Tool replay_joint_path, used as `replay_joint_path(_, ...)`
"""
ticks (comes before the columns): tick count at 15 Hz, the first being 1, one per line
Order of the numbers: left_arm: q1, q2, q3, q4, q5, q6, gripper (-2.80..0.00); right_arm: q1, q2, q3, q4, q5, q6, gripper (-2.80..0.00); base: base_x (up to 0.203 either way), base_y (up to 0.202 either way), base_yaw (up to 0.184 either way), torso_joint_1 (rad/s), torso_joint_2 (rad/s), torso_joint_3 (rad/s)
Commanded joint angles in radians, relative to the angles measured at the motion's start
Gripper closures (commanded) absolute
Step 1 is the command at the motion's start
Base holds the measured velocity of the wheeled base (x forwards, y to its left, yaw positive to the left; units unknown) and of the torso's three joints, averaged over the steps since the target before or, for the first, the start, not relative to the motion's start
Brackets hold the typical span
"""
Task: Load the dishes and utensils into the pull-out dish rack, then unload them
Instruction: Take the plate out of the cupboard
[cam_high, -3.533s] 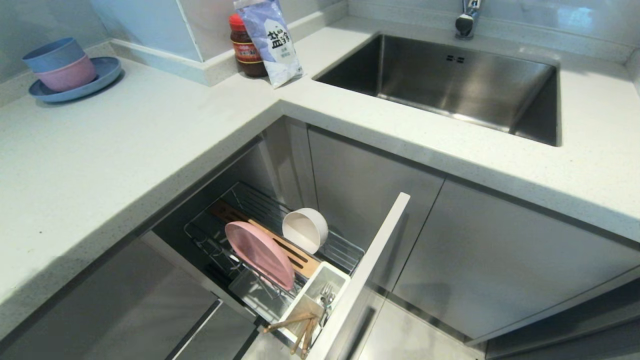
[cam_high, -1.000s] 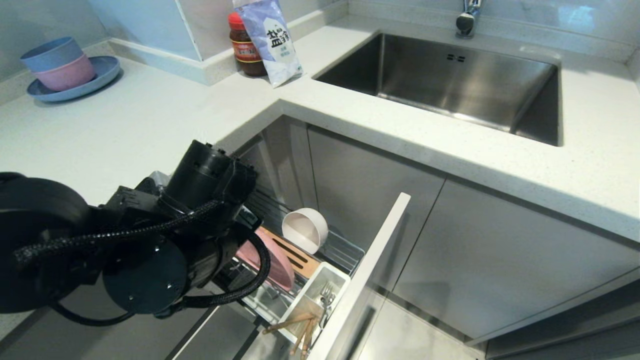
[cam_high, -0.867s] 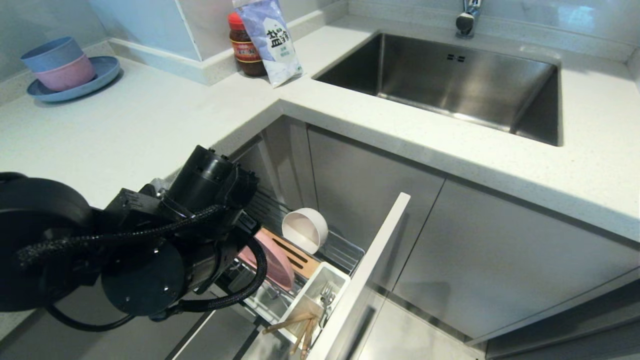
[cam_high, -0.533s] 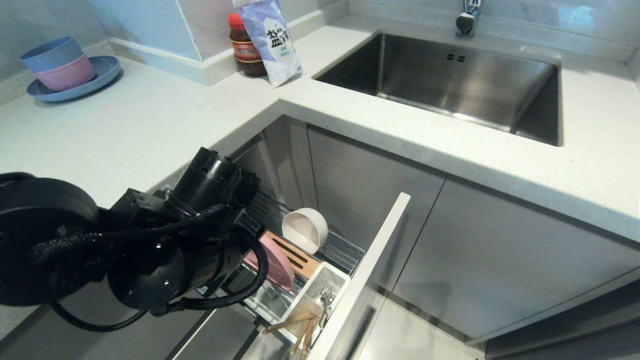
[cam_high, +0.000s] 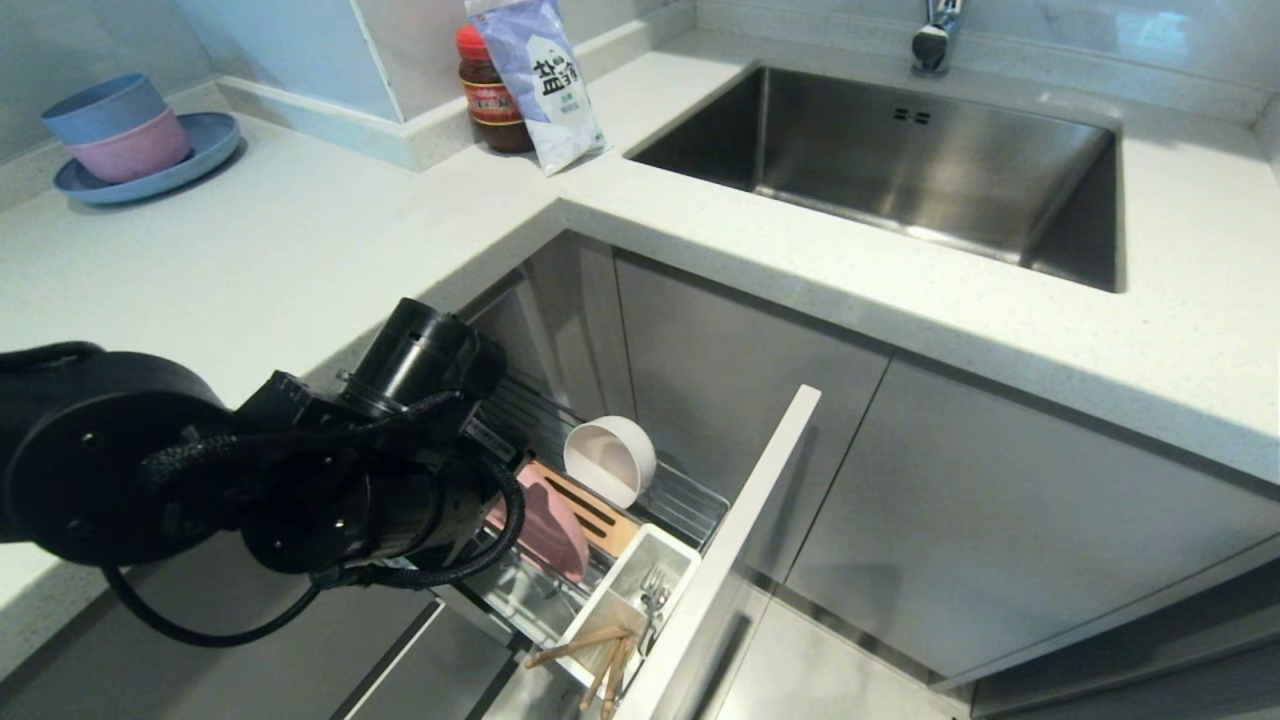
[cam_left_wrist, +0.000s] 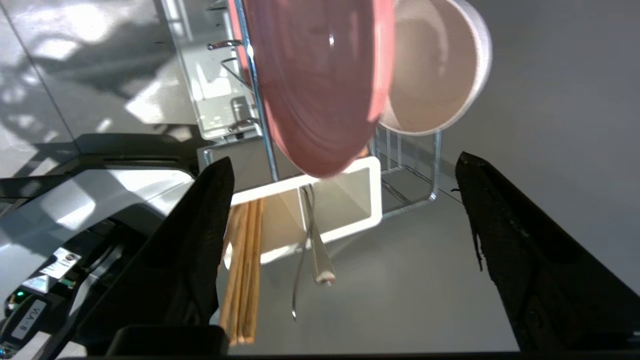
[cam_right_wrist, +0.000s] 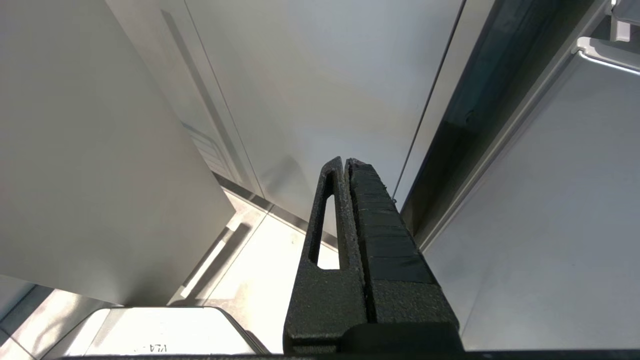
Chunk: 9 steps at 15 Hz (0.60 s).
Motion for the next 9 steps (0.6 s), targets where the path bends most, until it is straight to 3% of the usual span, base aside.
replay_joint_path(1,0.032,0.068,-0.002,-0.02,-0.004,0.026,-2.8,0.0,-0.003,0.002,0.0,0.0,0.0,0.0,0.0,0.0,0.0,0.0,0.0,0.0)
replay_joint_path(4,0.055,0.141,-0.003,-0.07,-0.008,0.077,-2.8,0.0,-0.003,0.002,0.0,0.0,0.0,0.0,0.0,0.0,0.0,0.0,0.0,0.0)
replay_joint_path(9,0.057,0.215,-0.021,-0.092,-0.008,0.086,-2.8,0.0,-0.003,0.002,0.0,0.0,0.0,0.0,0.0,0.0,0.0,0.0,0.0,0.0)
